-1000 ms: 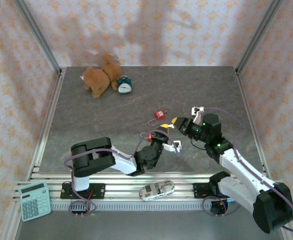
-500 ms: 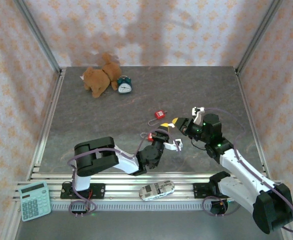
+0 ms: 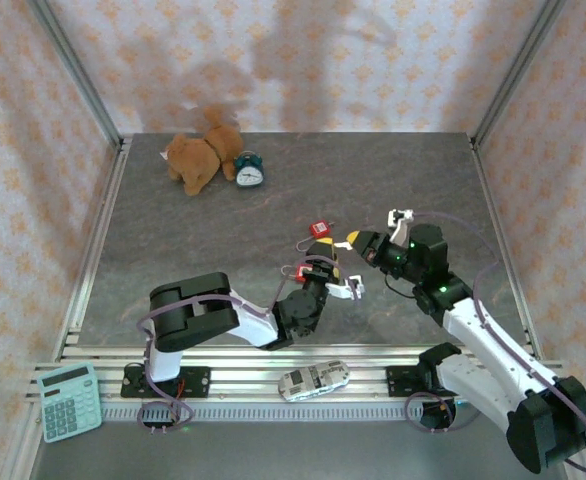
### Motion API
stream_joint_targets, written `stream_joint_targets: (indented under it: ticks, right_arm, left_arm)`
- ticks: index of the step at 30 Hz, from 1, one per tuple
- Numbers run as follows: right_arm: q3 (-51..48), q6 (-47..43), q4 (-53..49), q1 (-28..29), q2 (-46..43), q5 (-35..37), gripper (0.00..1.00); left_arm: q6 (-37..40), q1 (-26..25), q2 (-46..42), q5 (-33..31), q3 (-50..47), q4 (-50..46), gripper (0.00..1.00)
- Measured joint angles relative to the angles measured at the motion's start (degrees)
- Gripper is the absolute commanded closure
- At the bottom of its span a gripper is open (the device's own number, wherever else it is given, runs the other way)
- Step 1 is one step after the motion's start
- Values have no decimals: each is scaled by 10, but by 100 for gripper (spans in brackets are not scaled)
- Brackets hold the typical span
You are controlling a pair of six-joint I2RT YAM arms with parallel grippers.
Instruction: Unlock with the key
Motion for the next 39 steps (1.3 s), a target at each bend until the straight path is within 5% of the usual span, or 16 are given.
stream_joint_targets:
  ticks: [7, 12, 16, 22, 28, 33, 39]
  right_arm:
    - [45, -57, -43, 0, 0, 39, 100]
    - [49, -91, -73, 0, 0, 60, 100]
    - [44, -107, -88, 0, -3, 72, 100]
    - [17, -128, -118, 0, -37, 94, 100]
    - [-1, -136, -143, 0, -64, 101, 100]
    - [-1, -144, -161, 0, -80, 103, 100]
    - [-2, -146, -178, 0, -113, 103, 100]
  left_arm:
    - [-65, 7, -70, -26, -34, -6, 5]
    - [-172, 44, -143, -78, -35, -12, 12]
    - [-321, 77, -224, -81, -33, -151, 12]
    - [-615, 186, -336, 160, 90, -622, 14]
    - [-692, 218, -251, 344, 253, -942, 12]
    - [-695, 219, -115, 404, 346, -1099, 12]
    - [-710, 255, -45, 481, 358, -1164, 13]
